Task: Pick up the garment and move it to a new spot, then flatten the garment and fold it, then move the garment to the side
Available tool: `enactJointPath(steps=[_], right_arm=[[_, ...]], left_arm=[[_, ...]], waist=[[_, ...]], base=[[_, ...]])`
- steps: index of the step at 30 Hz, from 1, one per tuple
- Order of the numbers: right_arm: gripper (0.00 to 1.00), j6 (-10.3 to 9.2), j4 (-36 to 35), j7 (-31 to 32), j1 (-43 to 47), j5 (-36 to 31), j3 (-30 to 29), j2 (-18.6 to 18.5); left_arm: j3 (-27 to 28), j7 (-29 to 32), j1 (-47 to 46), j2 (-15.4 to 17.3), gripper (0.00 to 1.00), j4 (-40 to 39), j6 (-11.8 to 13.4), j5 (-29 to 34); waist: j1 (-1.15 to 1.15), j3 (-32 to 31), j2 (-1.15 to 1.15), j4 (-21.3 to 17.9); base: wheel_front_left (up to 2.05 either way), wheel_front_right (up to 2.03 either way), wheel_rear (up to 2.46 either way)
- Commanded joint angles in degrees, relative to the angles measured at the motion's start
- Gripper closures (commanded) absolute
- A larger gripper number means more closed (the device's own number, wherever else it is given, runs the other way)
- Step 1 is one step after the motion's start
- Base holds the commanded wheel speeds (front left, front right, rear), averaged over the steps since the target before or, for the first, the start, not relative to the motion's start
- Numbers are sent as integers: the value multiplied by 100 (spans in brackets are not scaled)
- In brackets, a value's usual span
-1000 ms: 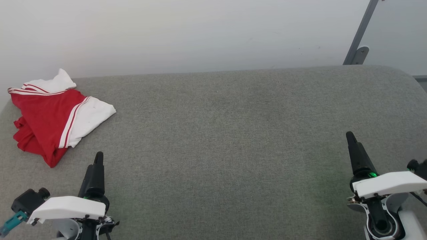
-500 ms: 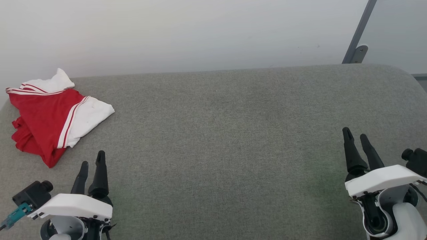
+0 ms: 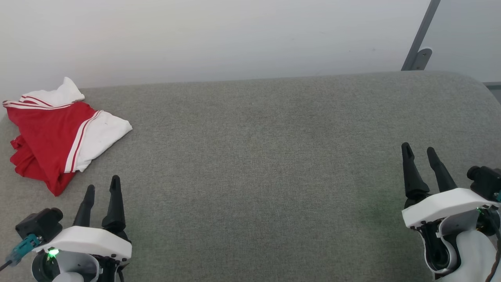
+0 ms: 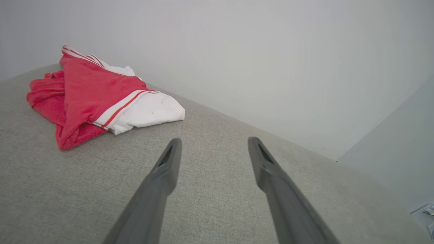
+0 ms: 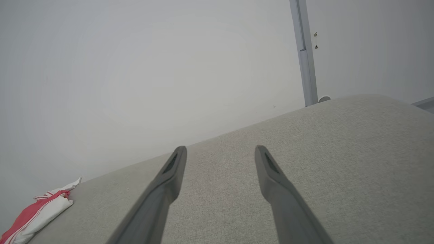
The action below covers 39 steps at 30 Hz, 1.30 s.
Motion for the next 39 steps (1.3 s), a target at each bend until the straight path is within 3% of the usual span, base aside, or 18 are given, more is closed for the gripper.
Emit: enactJointPath(steps=[1,23,39], right_arm=[[0,1,-36,-61,-137,-184,2,-28],[0,1,10,-386,-135,-1531,-153,17],[0,1,5,-586,-84,-2035,-346,161]], left_arm=[[-8,-60,-131,63,0,-57,24,179],[-51,-387,-150,165,0,121,16,1473],[163,-587,-120,100,0,259,-120,2120]], waist=[[0,7,0,-3],[0,78,0,-9],[0,124,0,-25]], base=[[0,0,0],[0,0,0],[0,0,0]])
